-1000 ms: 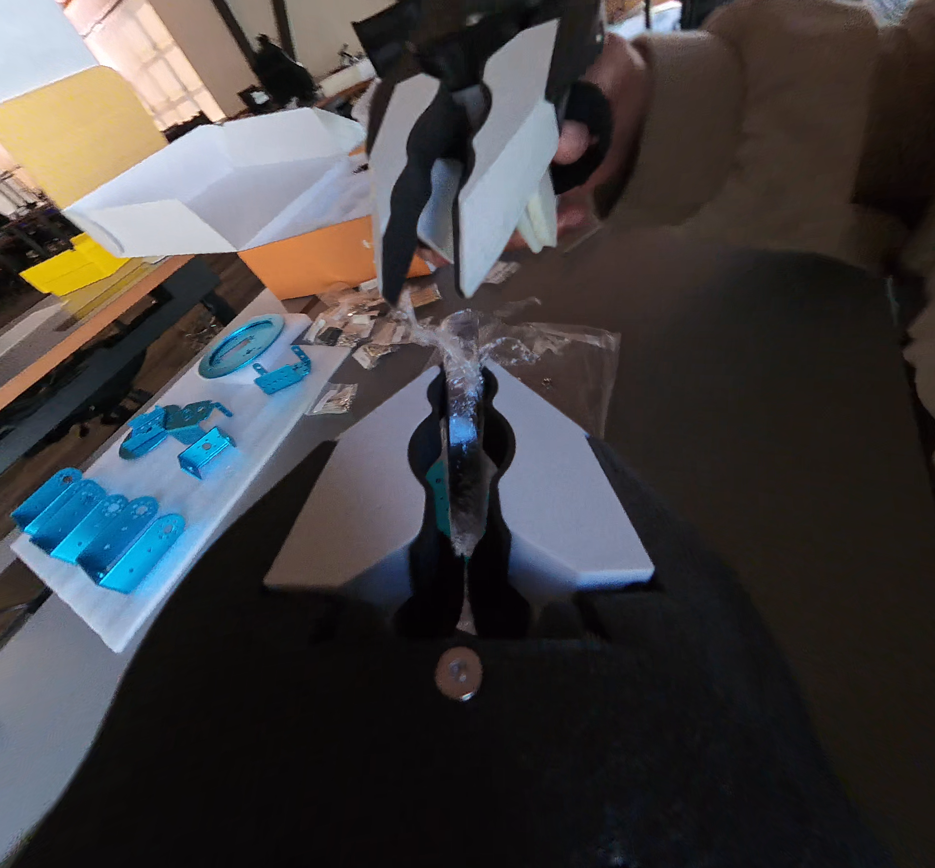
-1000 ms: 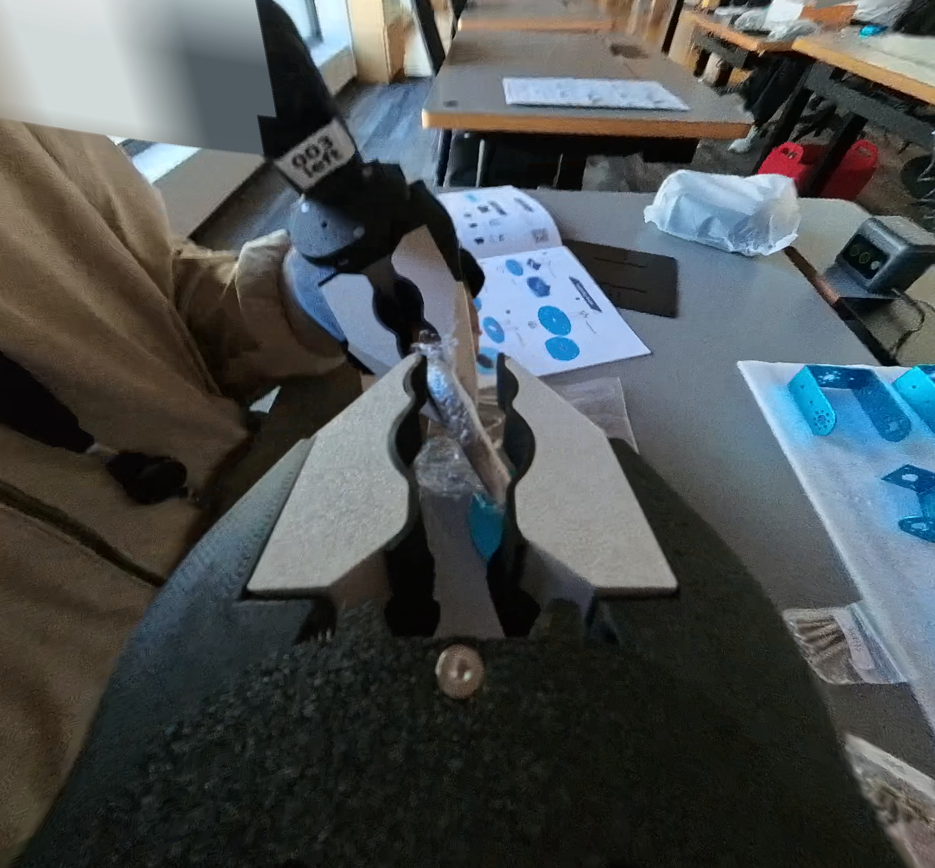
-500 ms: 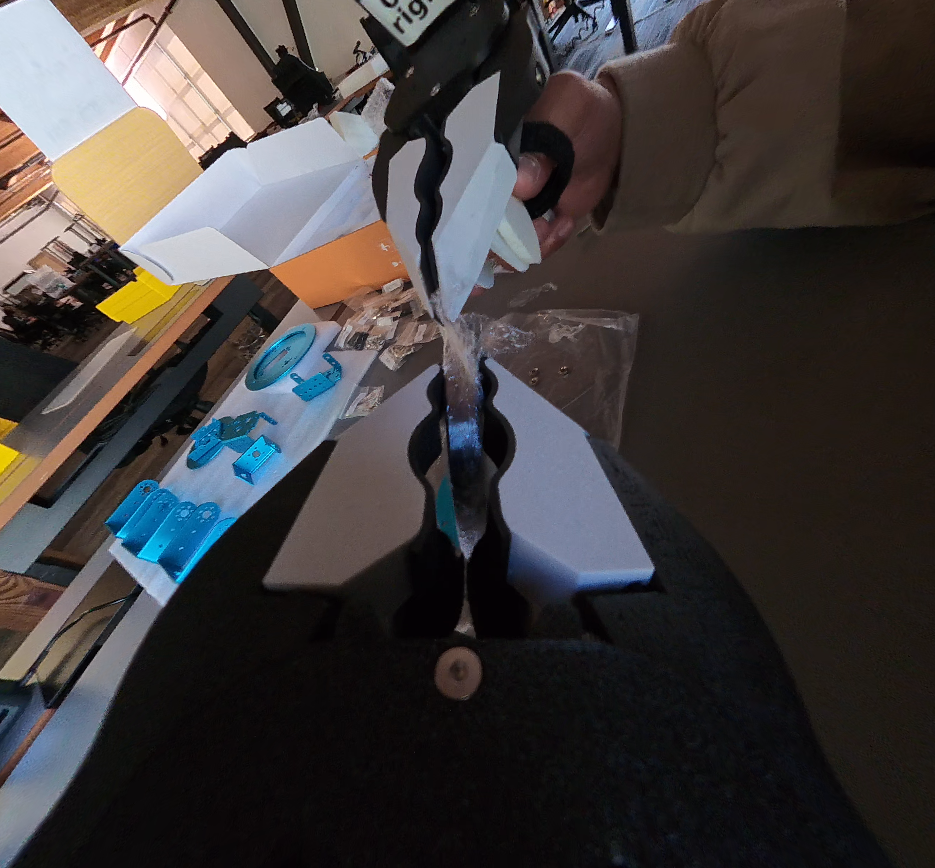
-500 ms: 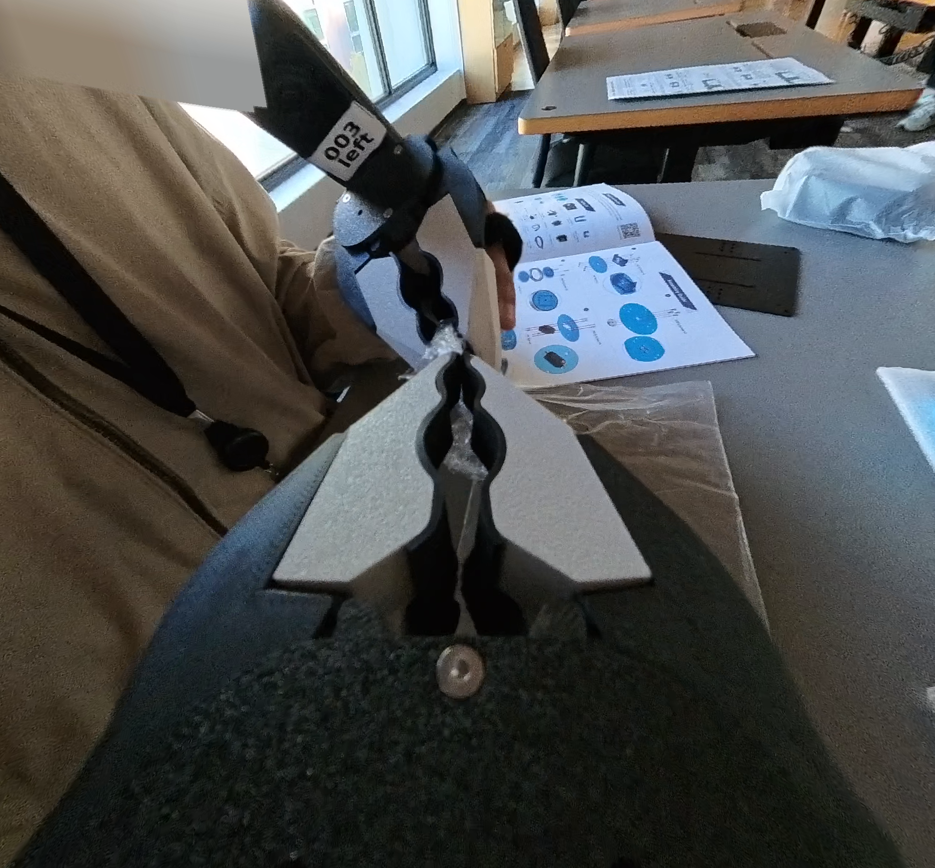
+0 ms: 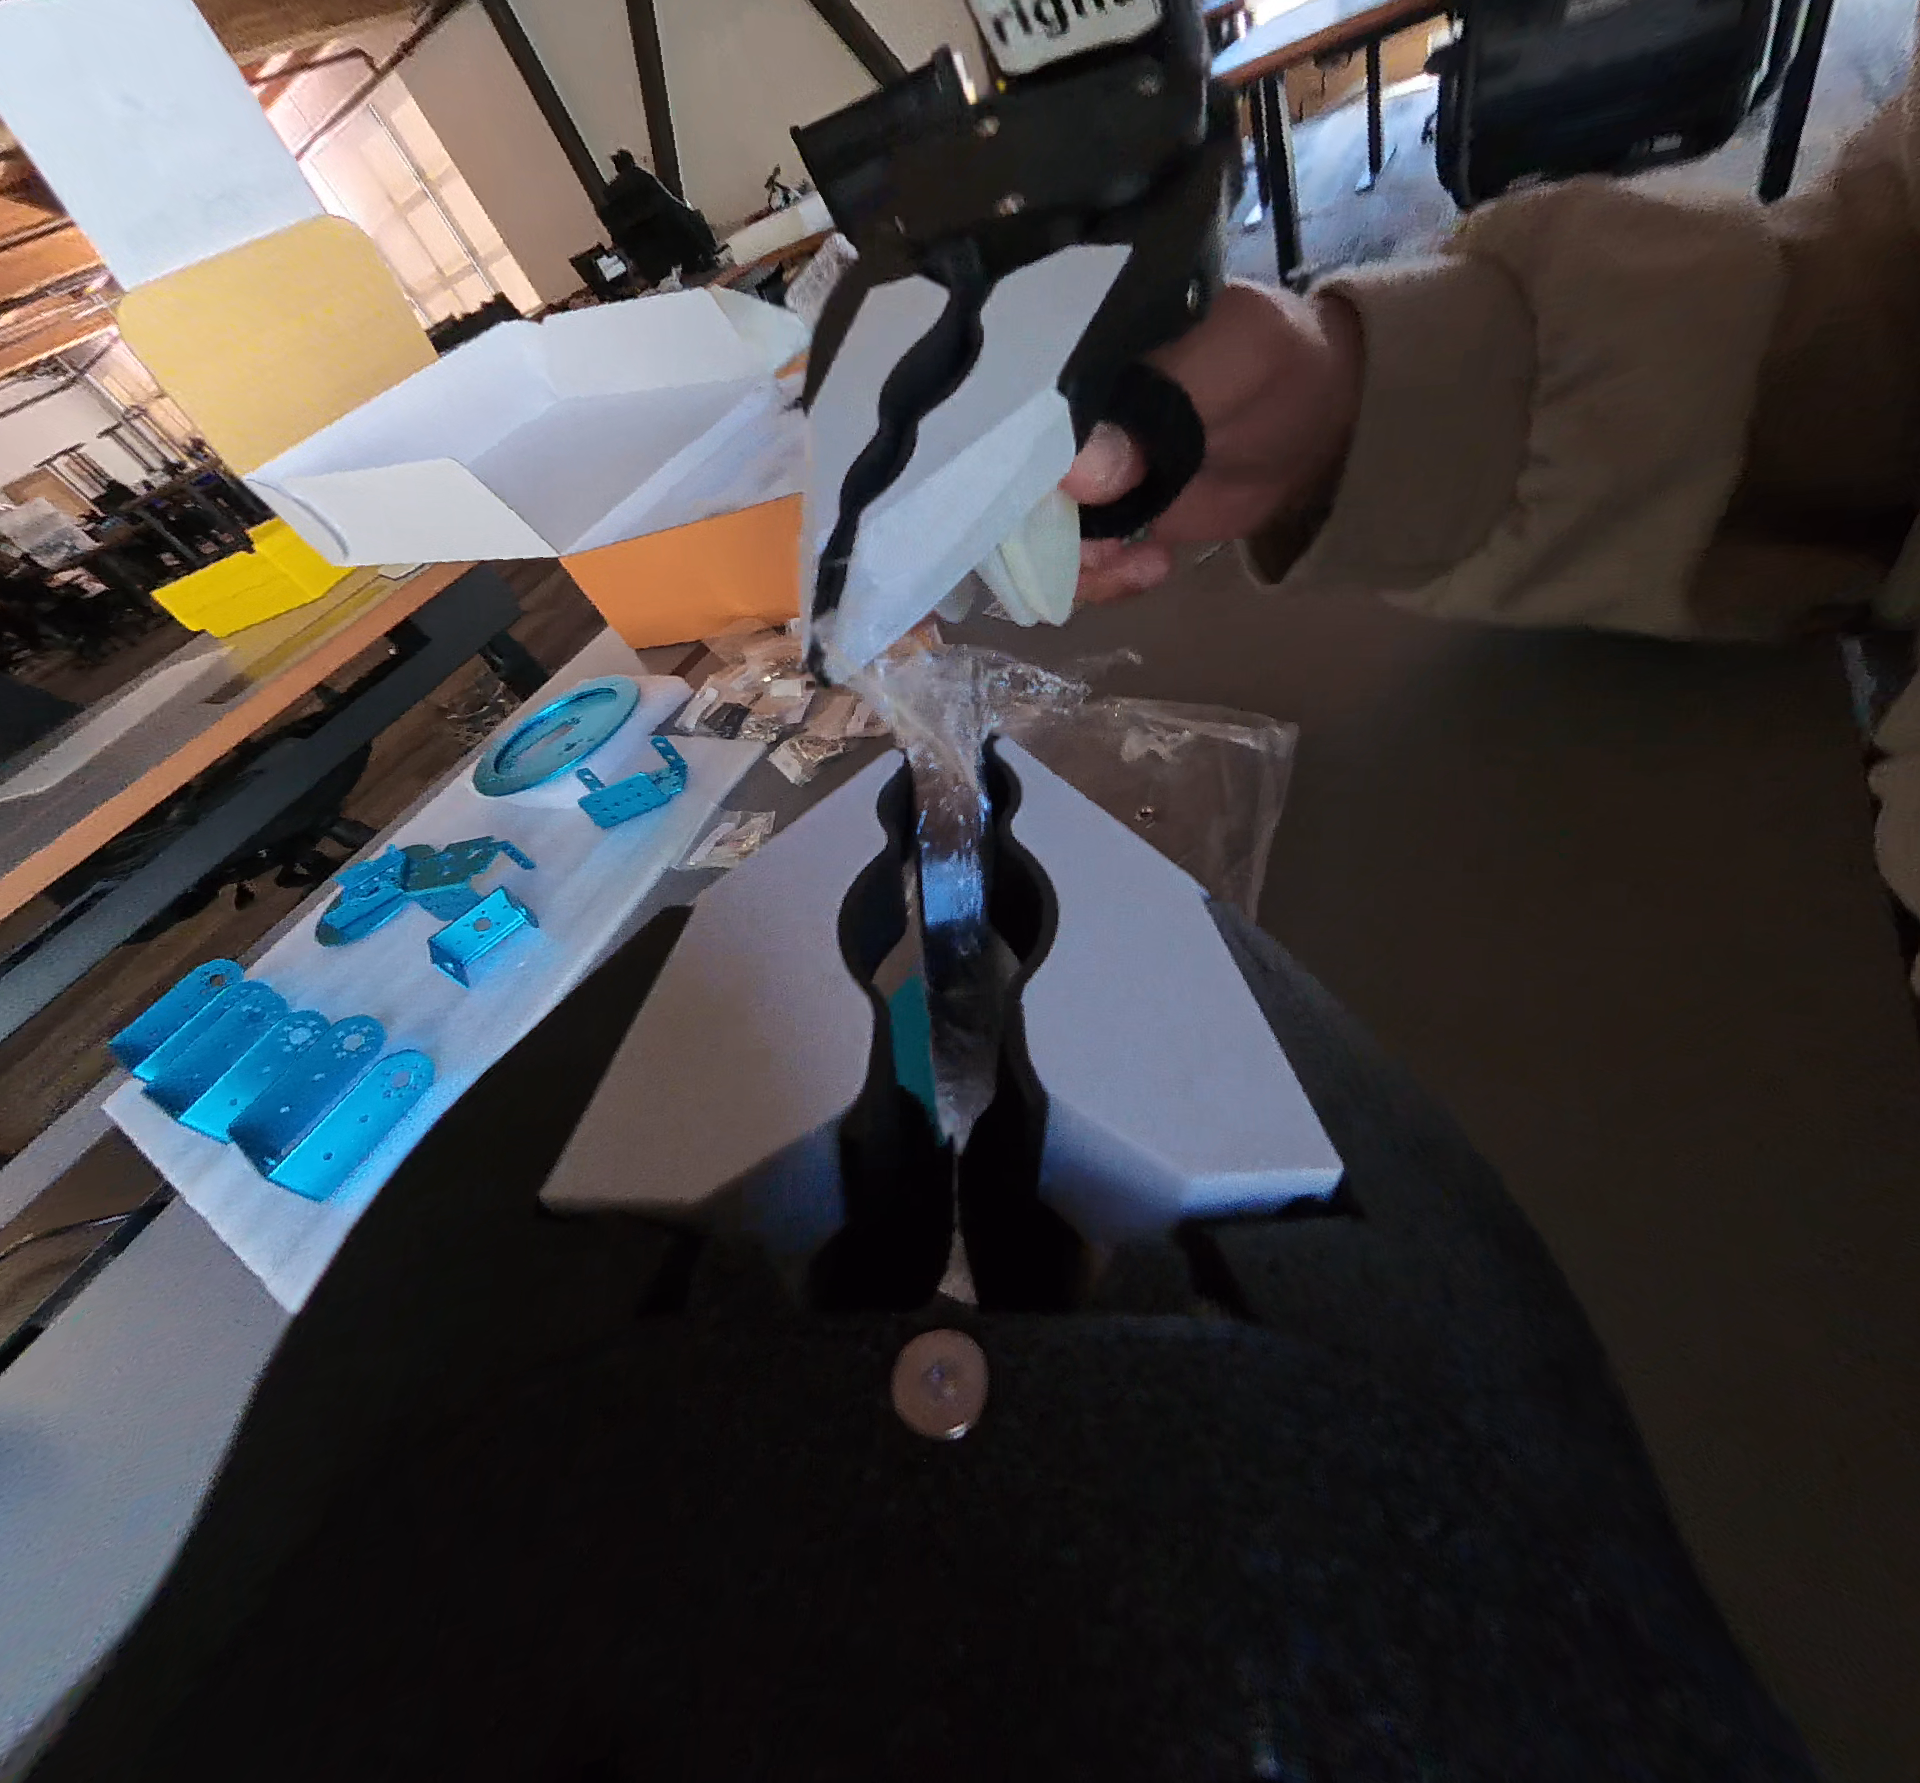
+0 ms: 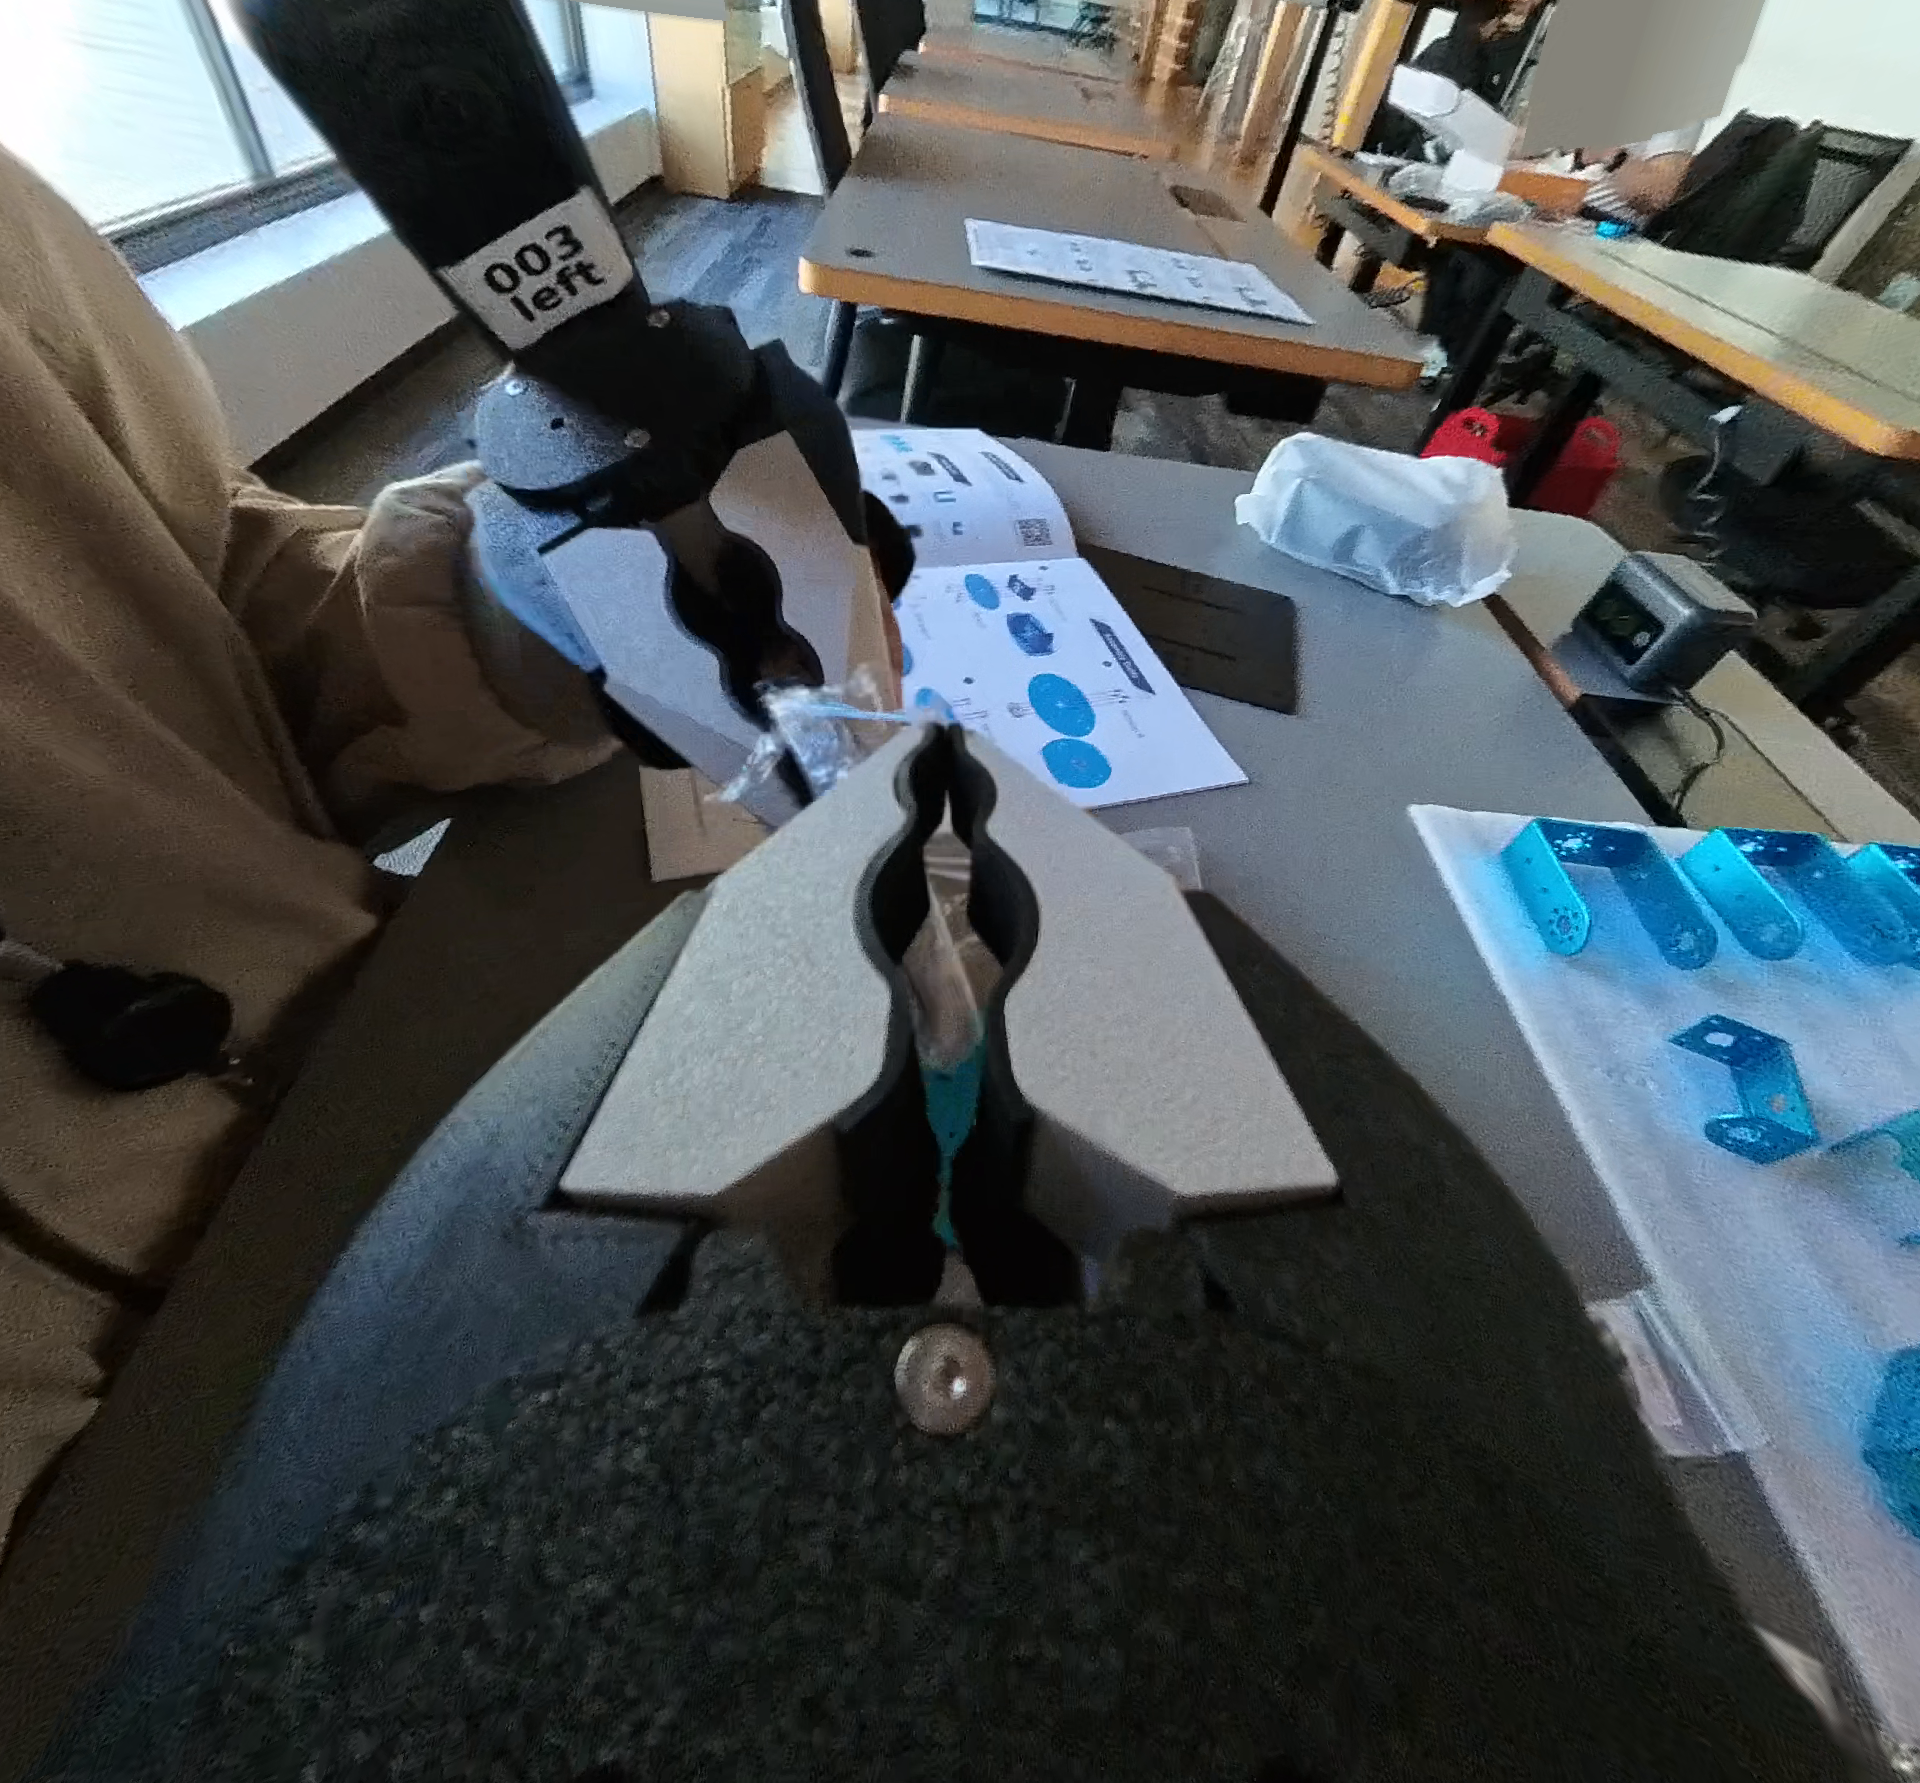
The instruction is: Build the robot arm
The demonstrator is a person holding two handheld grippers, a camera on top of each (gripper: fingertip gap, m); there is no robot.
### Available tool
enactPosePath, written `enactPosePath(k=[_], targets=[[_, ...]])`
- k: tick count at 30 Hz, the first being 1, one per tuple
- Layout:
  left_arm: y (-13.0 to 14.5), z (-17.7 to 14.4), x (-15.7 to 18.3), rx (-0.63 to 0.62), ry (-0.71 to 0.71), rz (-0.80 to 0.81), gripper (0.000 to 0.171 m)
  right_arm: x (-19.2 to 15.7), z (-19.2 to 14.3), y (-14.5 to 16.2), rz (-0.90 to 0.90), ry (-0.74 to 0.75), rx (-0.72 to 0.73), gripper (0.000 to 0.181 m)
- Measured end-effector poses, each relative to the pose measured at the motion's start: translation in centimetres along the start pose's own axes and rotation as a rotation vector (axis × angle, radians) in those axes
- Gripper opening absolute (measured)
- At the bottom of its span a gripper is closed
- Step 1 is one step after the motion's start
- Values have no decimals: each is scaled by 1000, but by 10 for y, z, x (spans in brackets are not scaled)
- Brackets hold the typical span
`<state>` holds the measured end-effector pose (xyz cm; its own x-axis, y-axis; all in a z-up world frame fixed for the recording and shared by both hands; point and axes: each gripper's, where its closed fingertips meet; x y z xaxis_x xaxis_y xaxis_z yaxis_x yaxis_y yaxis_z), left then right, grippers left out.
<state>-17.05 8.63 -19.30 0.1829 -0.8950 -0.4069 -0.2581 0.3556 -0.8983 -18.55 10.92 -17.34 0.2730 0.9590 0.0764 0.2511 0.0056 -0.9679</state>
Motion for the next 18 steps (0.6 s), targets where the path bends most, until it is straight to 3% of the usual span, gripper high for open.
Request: enactPosePath(k=[3, 7, 13, 18], targets=[[5, 1, 0, -10, -2, -7, 9, 4, 7, 4, 12, 54, -18, 0], [4, -10, -9, 57, 12, -85, 10, -12, -5, -1, 89, -50, 21, 0], [2, -6, 3, 44, 49, -56, 9, -12, -6, 0, 65, -36, 7, 0], [-14, -9, 5, 160, 114, -174, 9, -15, -2, -14, 180, -93, 93, 0]])
Point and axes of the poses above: each gripper's, where its closed fingertips meet, z out along the fingers, y out of its underside, x = y × z across the jaws, and after that the axes turned 3 degrees about z, right-handed
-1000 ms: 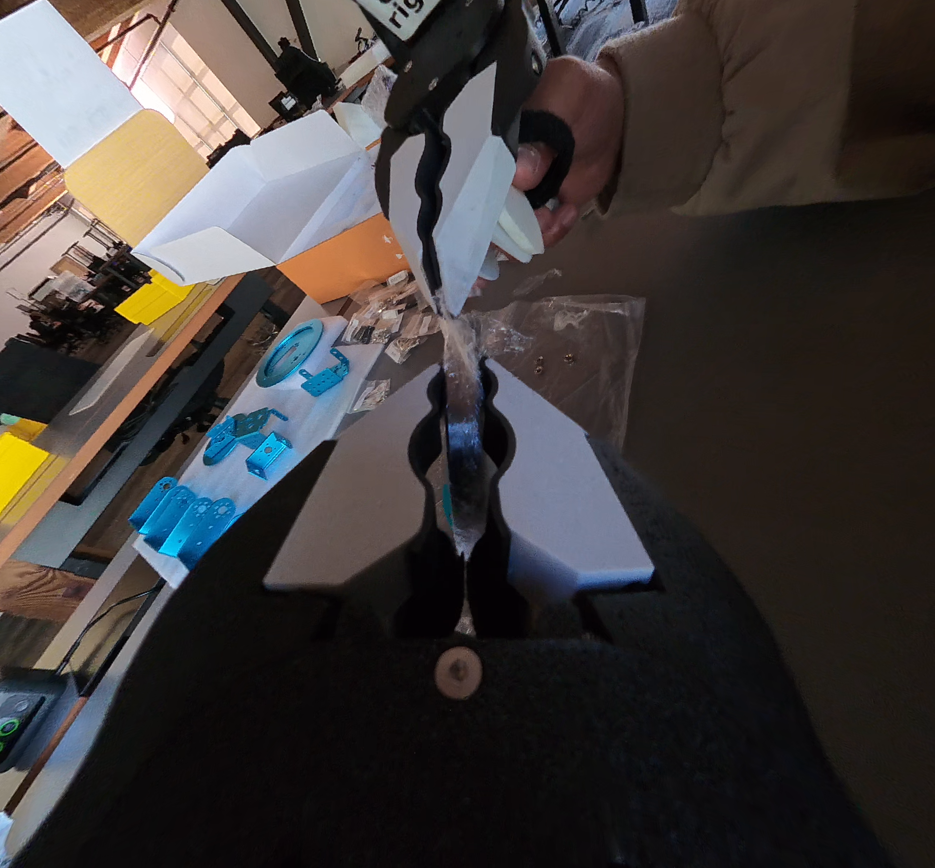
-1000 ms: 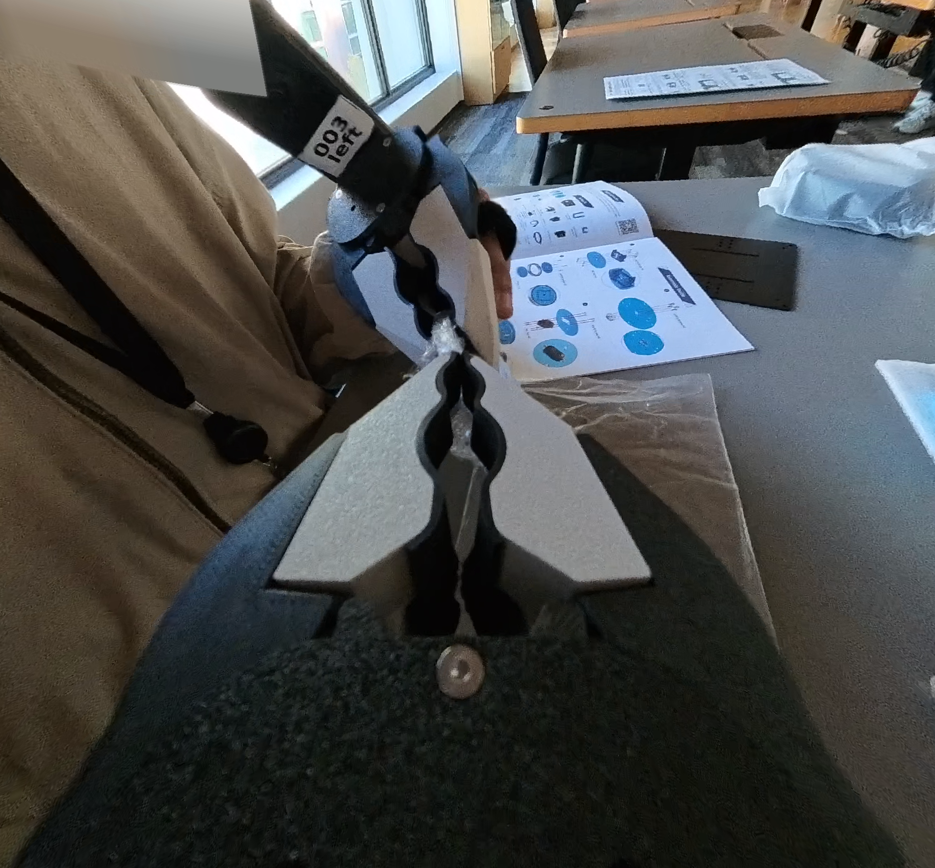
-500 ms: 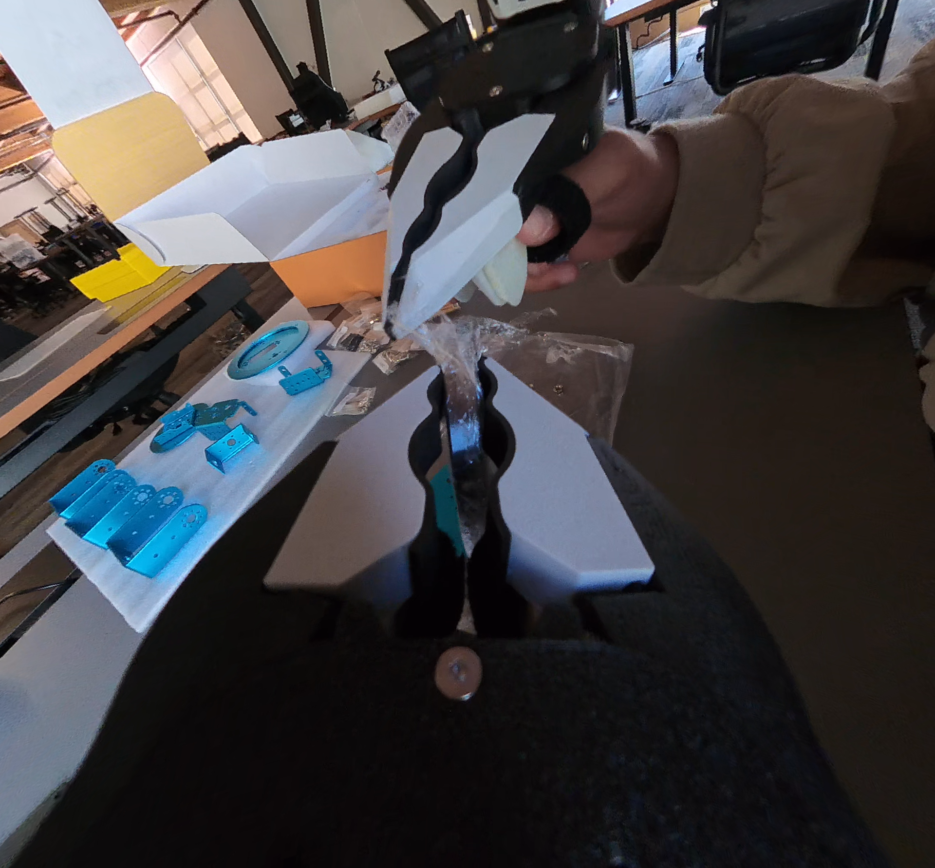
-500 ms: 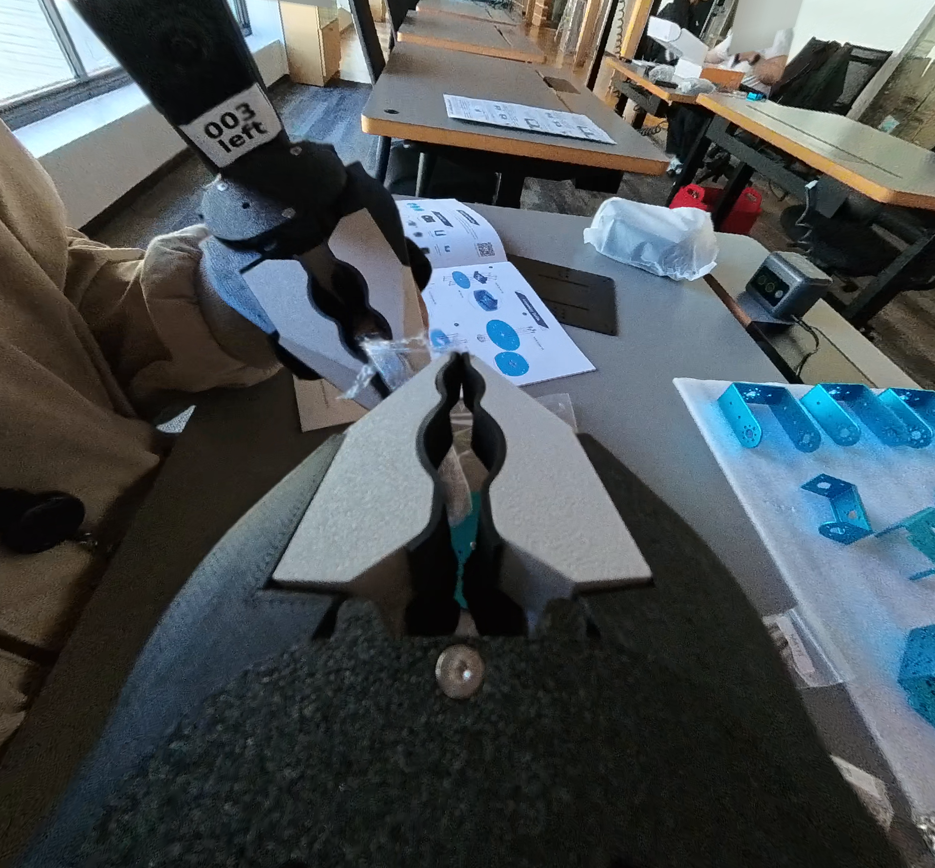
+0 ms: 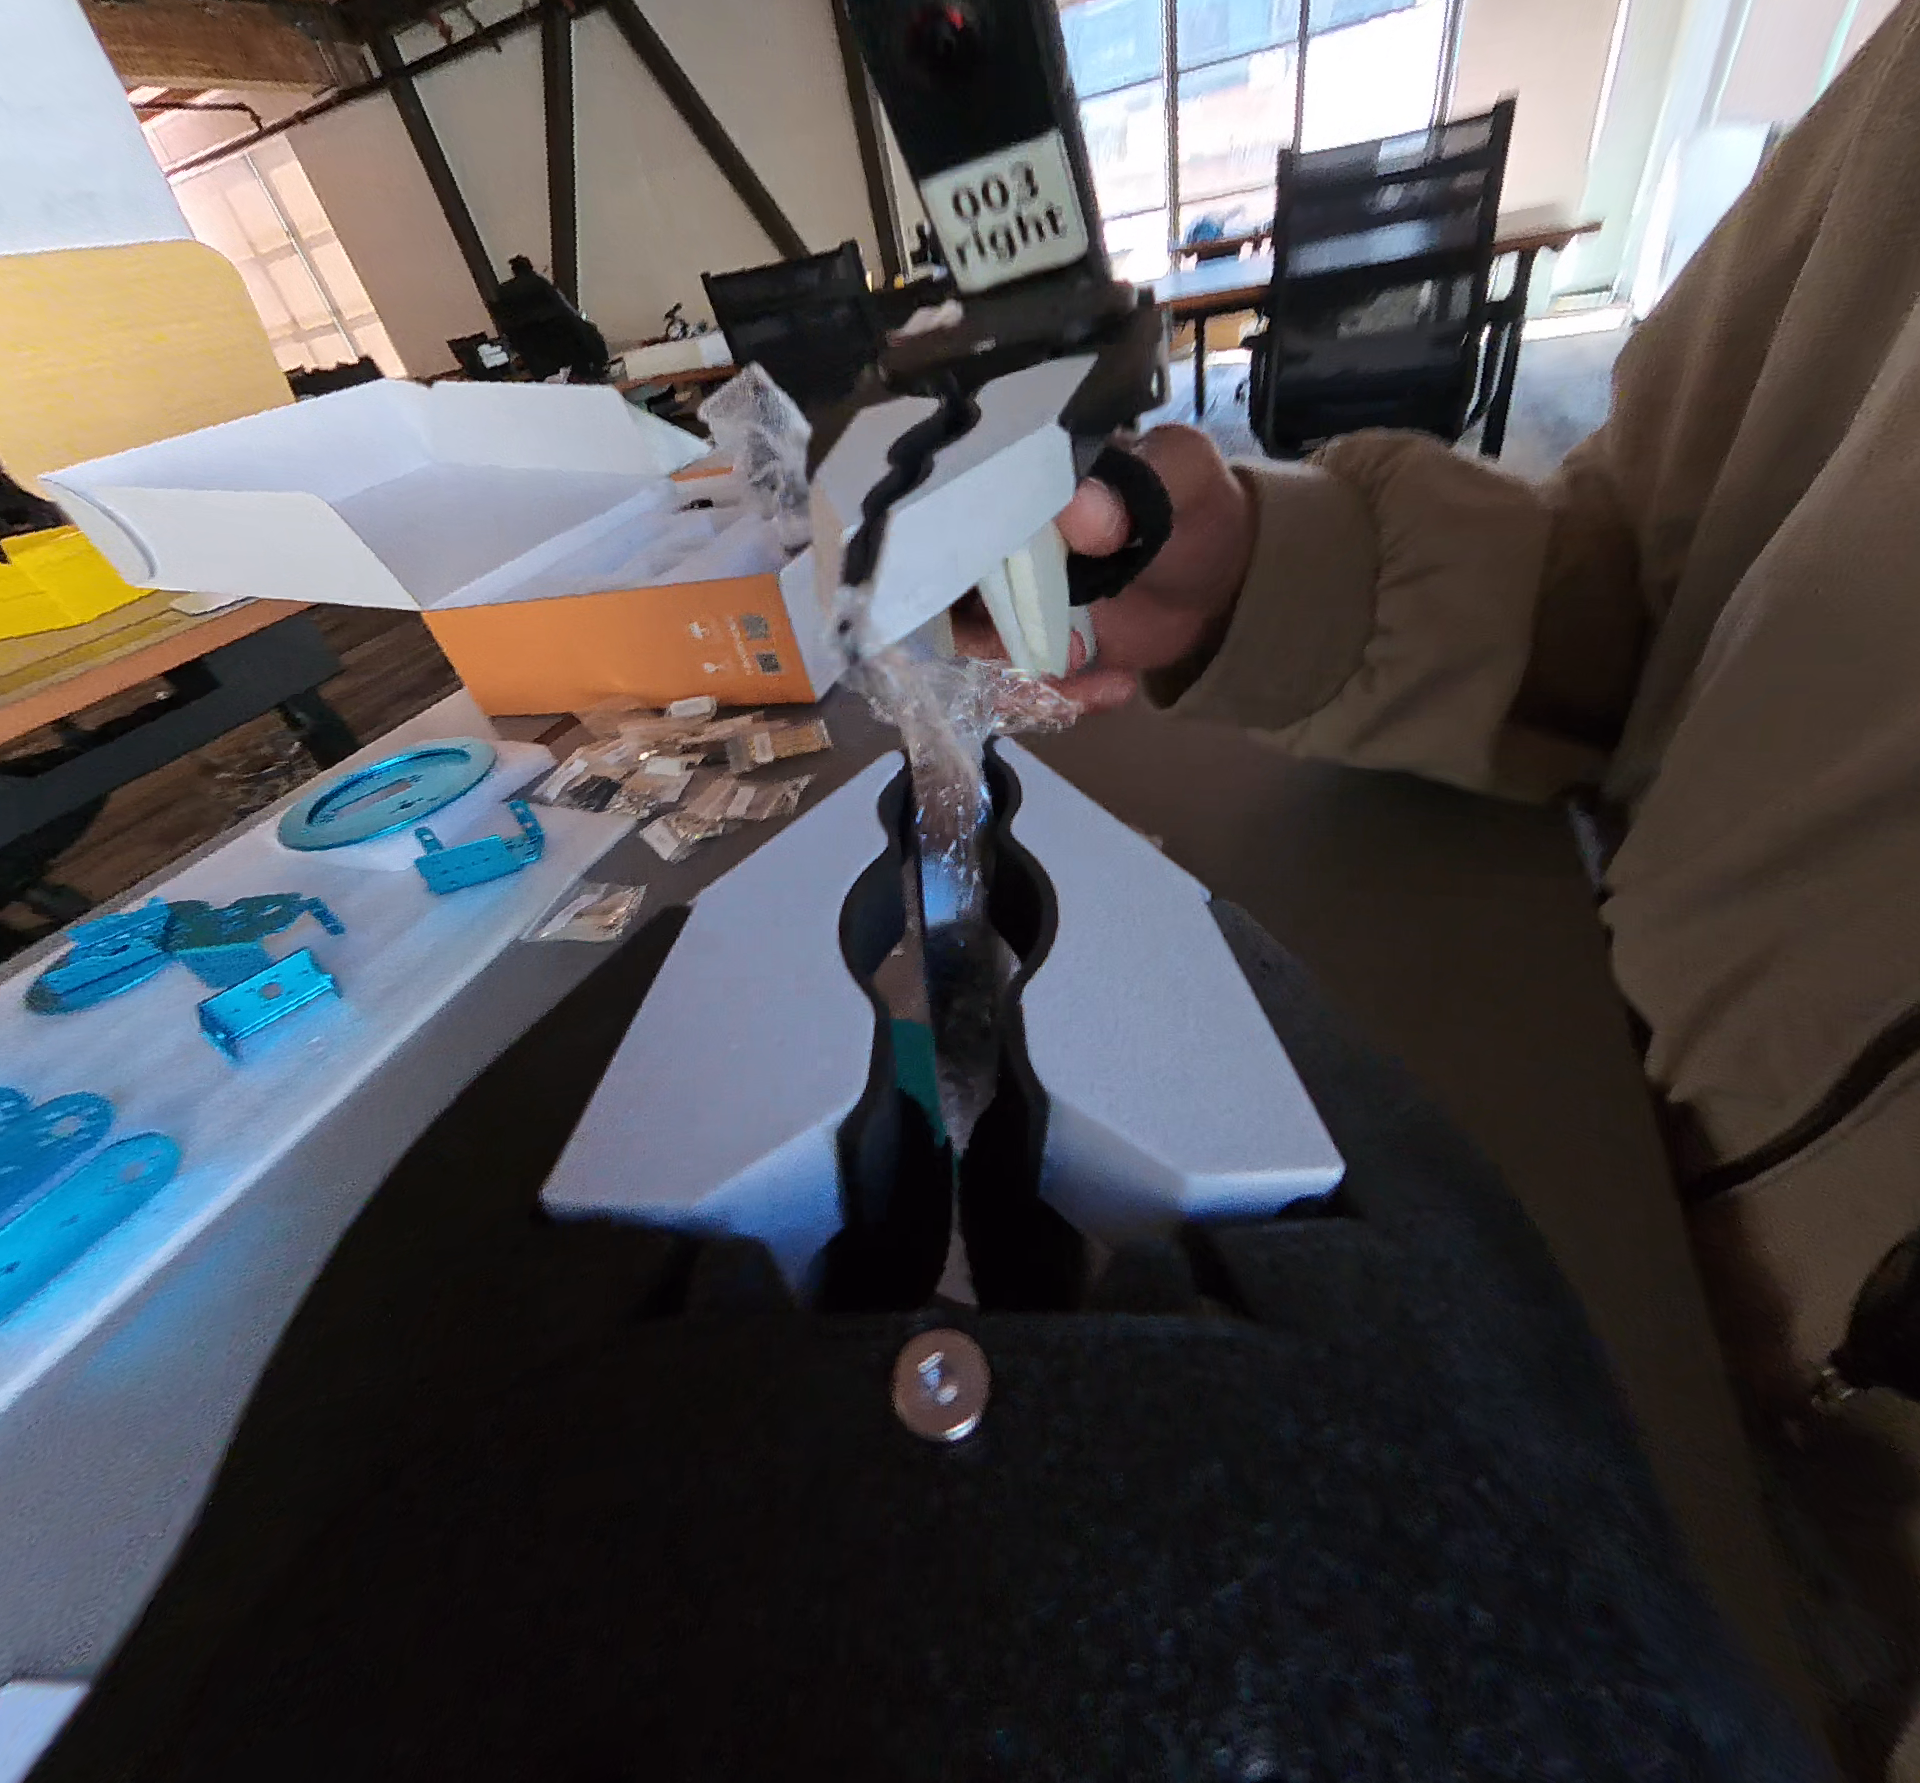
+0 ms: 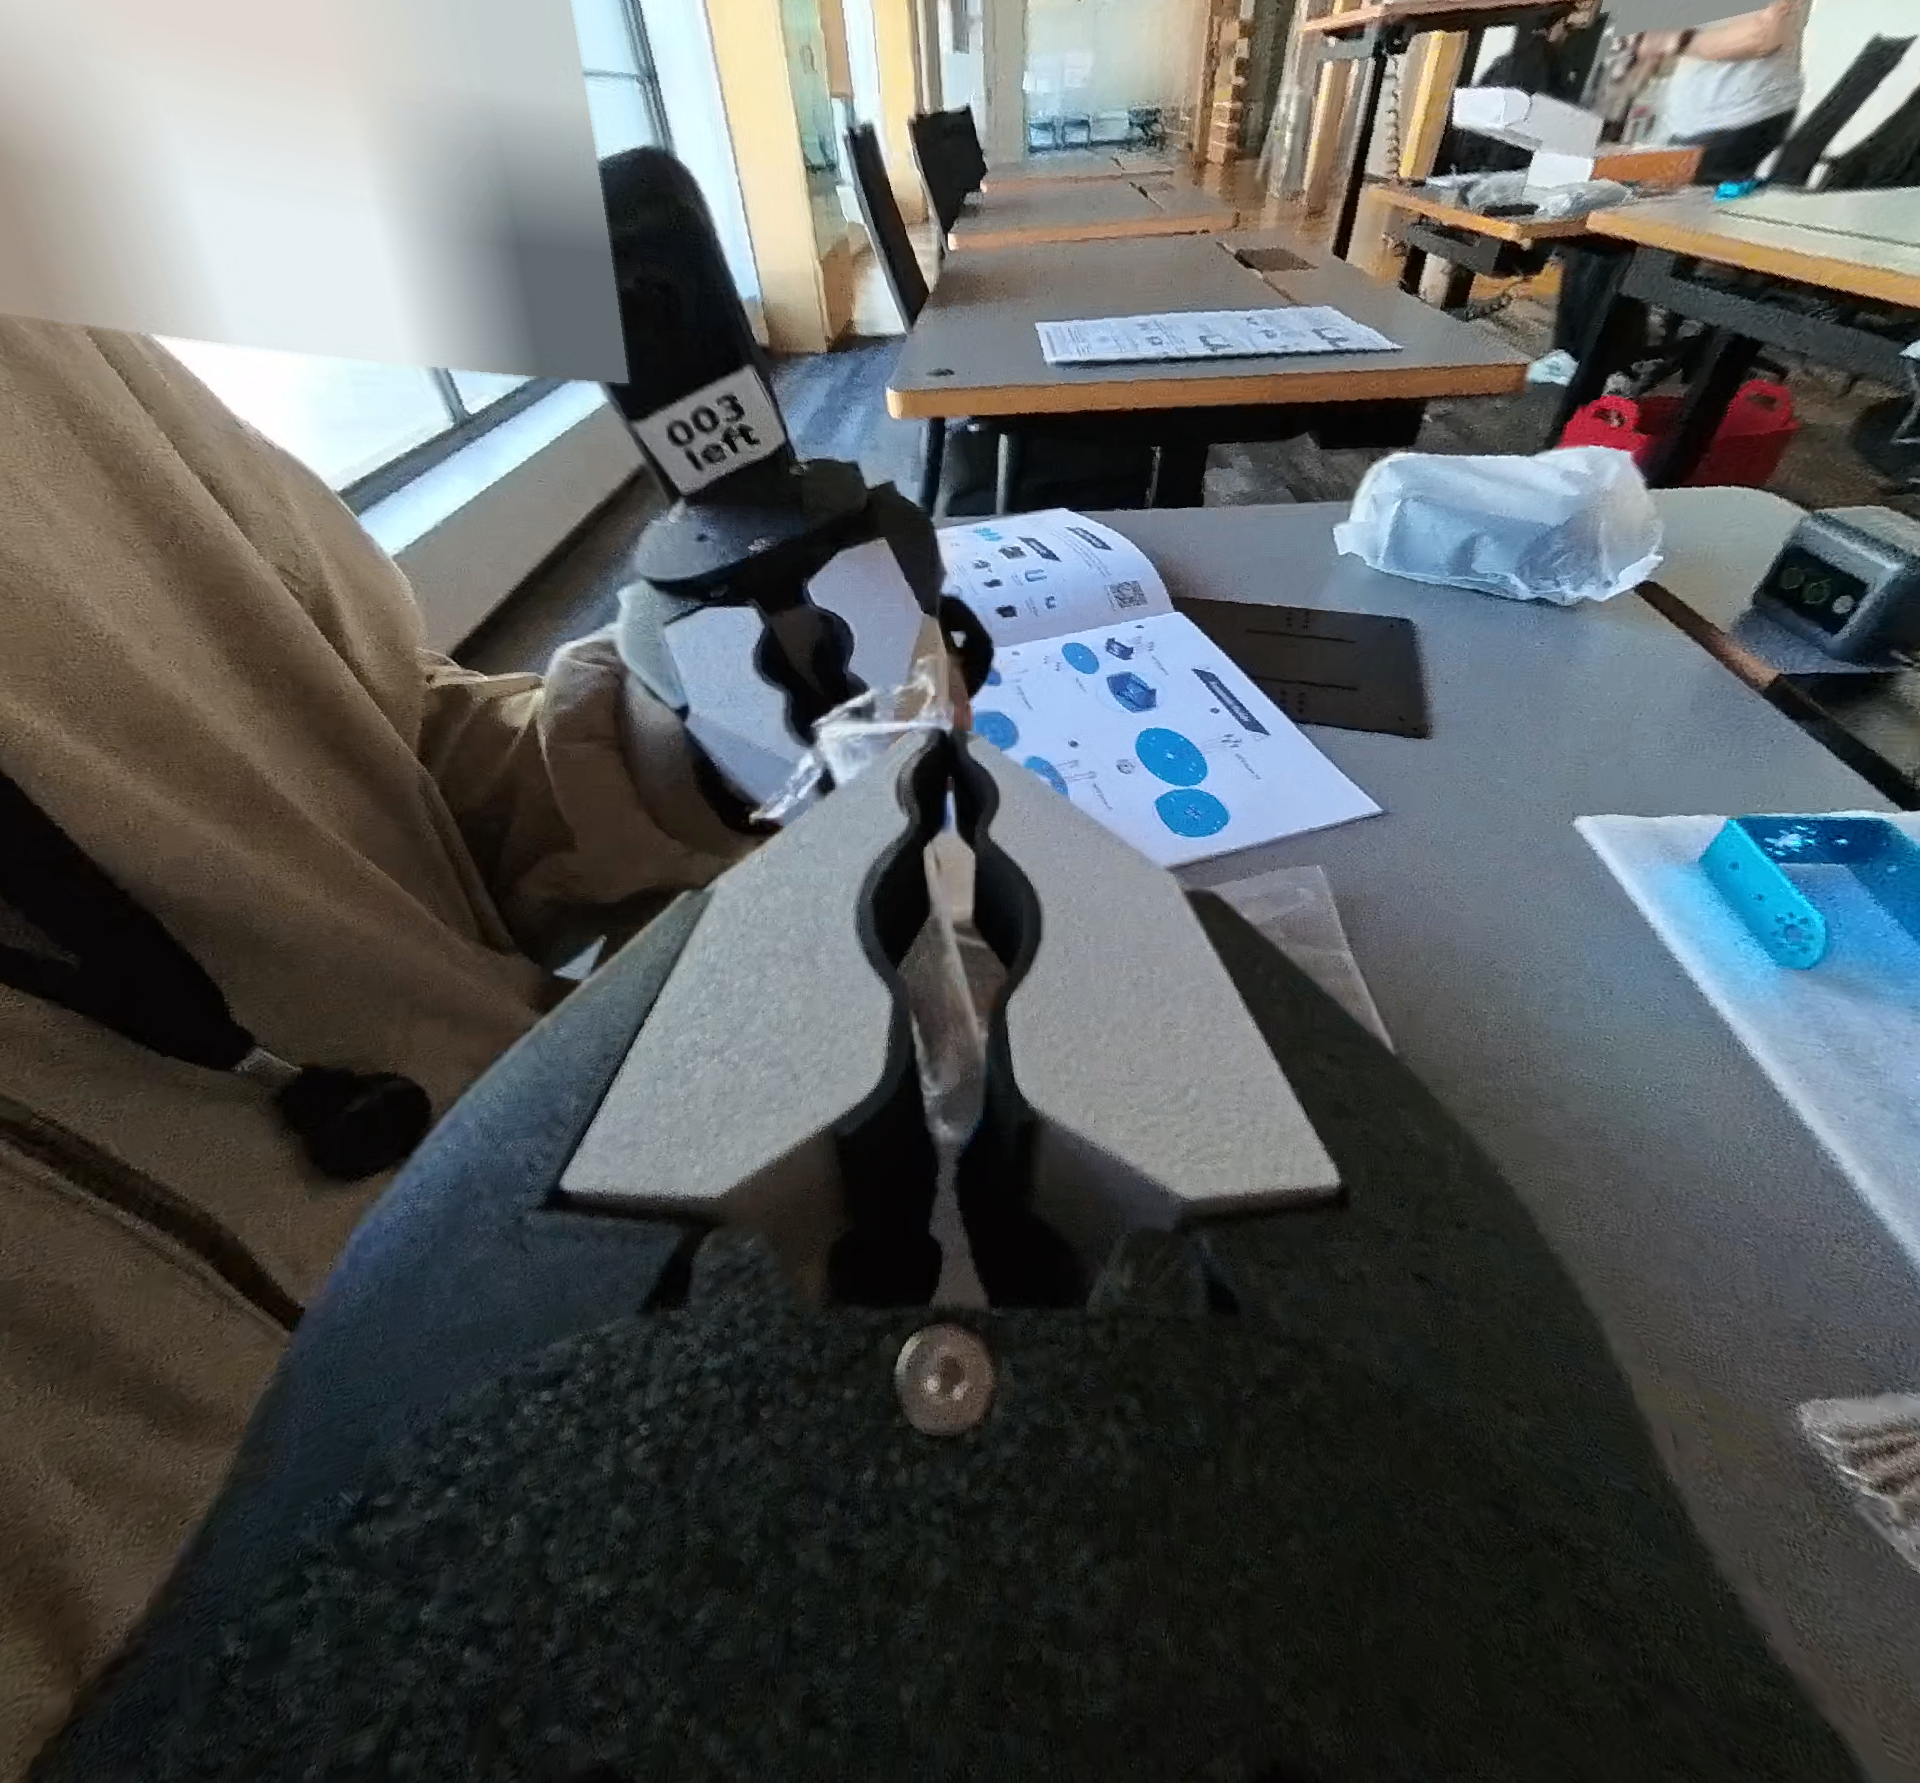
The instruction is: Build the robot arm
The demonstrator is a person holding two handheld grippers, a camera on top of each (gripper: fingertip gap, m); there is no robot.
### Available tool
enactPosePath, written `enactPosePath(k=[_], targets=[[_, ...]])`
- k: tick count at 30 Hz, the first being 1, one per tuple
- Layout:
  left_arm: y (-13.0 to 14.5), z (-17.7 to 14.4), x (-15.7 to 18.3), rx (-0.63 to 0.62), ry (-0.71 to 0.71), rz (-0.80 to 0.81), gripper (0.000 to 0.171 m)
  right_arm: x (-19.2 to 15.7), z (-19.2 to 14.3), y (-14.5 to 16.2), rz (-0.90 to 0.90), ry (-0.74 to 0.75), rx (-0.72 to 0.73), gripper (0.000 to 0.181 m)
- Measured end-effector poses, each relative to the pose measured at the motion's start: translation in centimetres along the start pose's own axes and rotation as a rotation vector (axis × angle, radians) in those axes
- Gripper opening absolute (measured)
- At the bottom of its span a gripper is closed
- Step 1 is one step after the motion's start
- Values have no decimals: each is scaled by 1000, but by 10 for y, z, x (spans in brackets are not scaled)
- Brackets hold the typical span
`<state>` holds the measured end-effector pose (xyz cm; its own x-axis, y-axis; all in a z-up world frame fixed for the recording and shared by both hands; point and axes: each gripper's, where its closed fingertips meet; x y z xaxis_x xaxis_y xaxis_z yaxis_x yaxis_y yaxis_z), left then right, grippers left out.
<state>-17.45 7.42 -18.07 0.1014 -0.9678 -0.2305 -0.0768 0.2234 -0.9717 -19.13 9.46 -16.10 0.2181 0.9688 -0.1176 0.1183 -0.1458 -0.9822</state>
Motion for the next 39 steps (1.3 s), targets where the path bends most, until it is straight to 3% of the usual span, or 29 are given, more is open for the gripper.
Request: enactPosePath(k=[3, 7, 9, 11, 13, 22, 27, 31, 34, 36, 39], targets=[[-7, -5, 0, 45, 15, -29, 9, -9, -10, -9, 37, -82, 98, 13], [-7, -5, 8, 39, 70, -23, 9, -17, -6, 0, 132, -197, 68, 35], [-5, -4, 17, 23, 129, -17, 9, -33, -5, 3, 212, -348, 33, 28], [-4, -3, 26, 7, 190, -15, 9, -40, -4, 7, 261, -435, -20, 1], [-1, -3, 31, -19, 220, -3, 9, -43, -2, 13, 250, -462, -68, 0], [7, -10, 25, -81, 213, 41, 10, -35, -16, 22, 213, -421, -75, 0], [-5, -29, 10, 6, 181, 7, 9, -47, -34, 10, 196, -484, -50, 0], [-3, -34, 0, 20, 145, -24, 10, -39, -27, 26, 130, -359, -148, 0], [-7, -37, -7, 83, 130, -84, 9, -32, -26, 17, 110, -307, -104, 0], [-10, -41, -12, 123, 114, -126, 9, -16, -29, 24, 57, -211, -127, 0], [-7, -41, -15, 154, 96, -172, 9, -9, -30, 30, 71, -190, -147, 0]])
Point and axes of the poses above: each gripper's, where its closed fingertips meet, z out along the fingers, y out of its underside, x = y × z across the jaws, and after that the axes turned 3 degrees about z, right-handed
